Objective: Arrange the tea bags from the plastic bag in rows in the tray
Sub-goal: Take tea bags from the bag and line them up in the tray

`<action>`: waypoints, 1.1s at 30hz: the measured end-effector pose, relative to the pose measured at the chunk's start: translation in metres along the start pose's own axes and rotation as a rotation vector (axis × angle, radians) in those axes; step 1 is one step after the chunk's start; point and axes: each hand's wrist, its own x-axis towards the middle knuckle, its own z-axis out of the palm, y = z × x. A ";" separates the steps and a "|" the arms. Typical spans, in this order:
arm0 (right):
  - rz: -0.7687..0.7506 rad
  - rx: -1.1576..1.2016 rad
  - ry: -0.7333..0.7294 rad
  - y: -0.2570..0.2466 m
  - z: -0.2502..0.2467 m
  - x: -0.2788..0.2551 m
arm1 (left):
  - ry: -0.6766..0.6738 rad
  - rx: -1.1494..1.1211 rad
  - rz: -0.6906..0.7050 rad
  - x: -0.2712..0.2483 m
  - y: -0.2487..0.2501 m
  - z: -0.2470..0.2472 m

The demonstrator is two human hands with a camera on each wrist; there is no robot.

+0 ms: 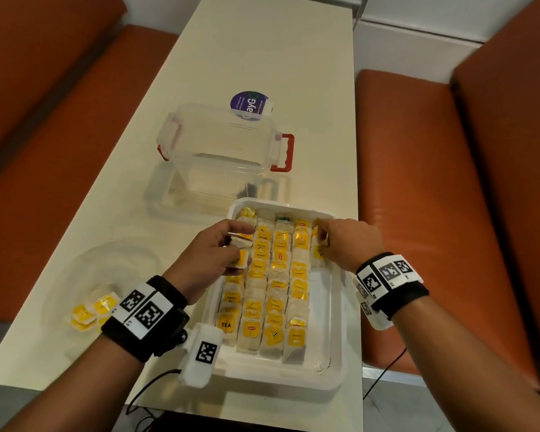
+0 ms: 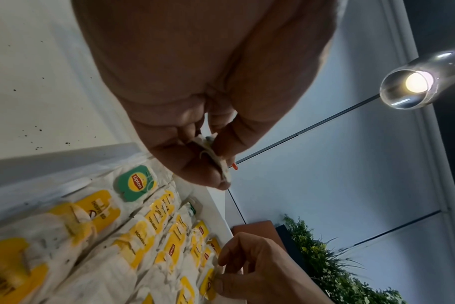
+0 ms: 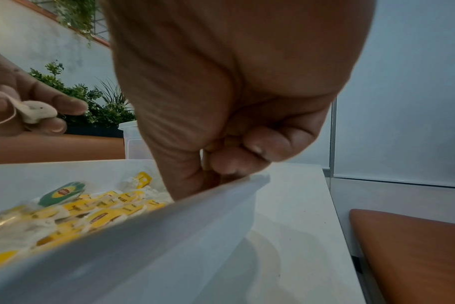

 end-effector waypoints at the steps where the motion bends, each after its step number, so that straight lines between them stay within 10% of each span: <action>1: -0.005 0.003 0.009 0.000 0.001 0.000 | -0.016 -0.005 0.008 0.000 0.000 0.000; 14: 0.034 0.088 0.061 -0.005 -0.001 -0.005 | -0.049 -0.092 0.005 0.003 -0.001 0.003; 33: 0.030 1.306 -0.107 -0.077 -0.032 -0.051 | 0.023 -0.507 0.077 0.007 0.005 0.033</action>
